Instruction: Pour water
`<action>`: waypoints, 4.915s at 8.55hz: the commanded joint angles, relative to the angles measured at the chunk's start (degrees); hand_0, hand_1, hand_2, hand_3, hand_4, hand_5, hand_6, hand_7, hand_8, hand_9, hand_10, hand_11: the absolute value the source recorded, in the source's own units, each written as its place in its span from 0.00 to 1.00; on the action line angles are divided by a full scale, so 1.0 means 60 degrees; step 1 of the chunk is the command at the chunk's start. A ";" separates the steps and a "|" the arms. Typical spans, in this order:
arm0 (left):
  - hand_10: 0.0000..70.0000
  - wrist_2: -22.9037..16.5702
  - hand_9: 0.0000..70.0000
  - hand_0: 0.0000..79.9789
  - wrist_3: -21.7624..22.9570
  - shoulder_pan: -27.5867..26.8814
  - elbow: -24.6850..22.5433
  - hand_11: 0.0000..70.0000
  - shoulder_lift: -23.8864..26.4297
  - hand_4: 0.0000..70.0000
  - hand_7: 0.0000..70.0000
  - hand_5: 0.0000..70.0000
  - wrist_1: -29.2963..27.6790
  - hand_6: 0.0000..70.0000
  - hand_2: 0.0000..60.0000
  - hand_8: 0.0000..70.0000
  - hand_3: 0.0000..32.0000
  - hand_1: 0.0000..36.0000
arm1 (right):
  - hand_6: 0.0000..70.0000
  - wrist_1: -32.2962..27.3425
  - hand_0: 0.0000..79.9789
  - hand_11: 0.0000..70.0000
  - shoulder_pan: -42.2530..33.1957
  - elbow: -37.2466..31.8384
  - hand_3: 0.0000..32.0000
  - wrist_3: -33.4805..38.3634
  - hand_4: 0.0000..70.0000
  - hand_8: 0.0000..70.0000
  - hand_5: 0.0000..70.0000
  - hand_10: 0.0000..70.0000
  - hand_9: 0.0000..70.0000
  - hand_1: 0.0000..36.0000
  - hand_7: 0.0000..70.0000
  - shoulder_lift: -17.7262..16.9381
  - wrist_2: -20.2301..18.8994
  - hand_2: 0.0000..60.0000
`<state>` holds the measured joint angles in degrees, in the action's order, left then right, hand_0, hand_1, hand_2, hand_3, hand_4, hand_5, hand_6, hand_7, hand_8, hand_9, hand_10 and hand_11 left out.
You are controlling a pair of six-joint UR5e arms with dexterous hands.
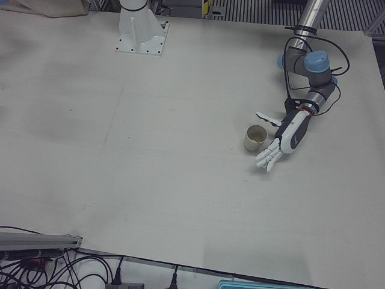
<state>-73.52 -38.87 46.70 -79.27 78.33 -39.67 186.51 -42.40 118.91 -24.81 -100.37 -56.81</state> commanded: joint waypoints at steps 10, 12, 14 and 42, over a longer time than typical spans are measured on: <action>0.20 0.0168 0.16 0.78 0.0677 -0.0284 -0.0776 0.30 0.0157 1.00 0.32 1.00 0.0692 0.27 0.56 0.11 0.00 0.68 | 1.00 -0.0015 1.00 1.00 -0.0287 -0.0014 0.00 0.0122 0.39 1.00 0.99 1.00 1.00 1.00 1.00 -0.0220 -0.0010 1.00; 0.22 0.0168 0.17 0.71 0.0693 -0.0283 -0.0851 0.33 0.0157 1.00 0.33 1.00 0.0796 0.28 1.00 0.12 0.00 1.00 | 1.00 0.0000 1.00 1.00 -0.0346 -0.0014 0.00 0.0195 0.38 1.00 0.98 1.00 1.00 1.00 1.00 -0.0234 -0.0024 1.00; 0.22 0.0139 0.17 0.70 0.1202 -0.0225 -0.1578 0.34 0.0143 1.00 0.33 1.00 0.1784 0.28 1.00 0.12 0.00 1.00 | 1.00 -0.0015 1.00 1.00 -0.0636 0.0001 0.00 0.0442 0.38 1.00 0.97 1.00 1.00 1.00 1.00 -0.0278 -0.0111 1.00; 0.23 -0.0184 0.16 0.71 -0.0318 -0.2598 -0.5114 0.35 0.8653 1.00 0.31 1.00 1.2896 0.27 1.00 0.11 0.00 1.00 | 1.00 0.5698 1.00 1.00 0.0430 0.0587 0.00 -0.8110 1.00 1.00 1.00 1.00 1.00 1.00 1.00 0.7793 -0.2719 1.00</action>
<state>-74.63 -40.77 30.56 -110.02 130.24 37.83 220.37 -42.28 122.46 -73.00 -52.92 -73.32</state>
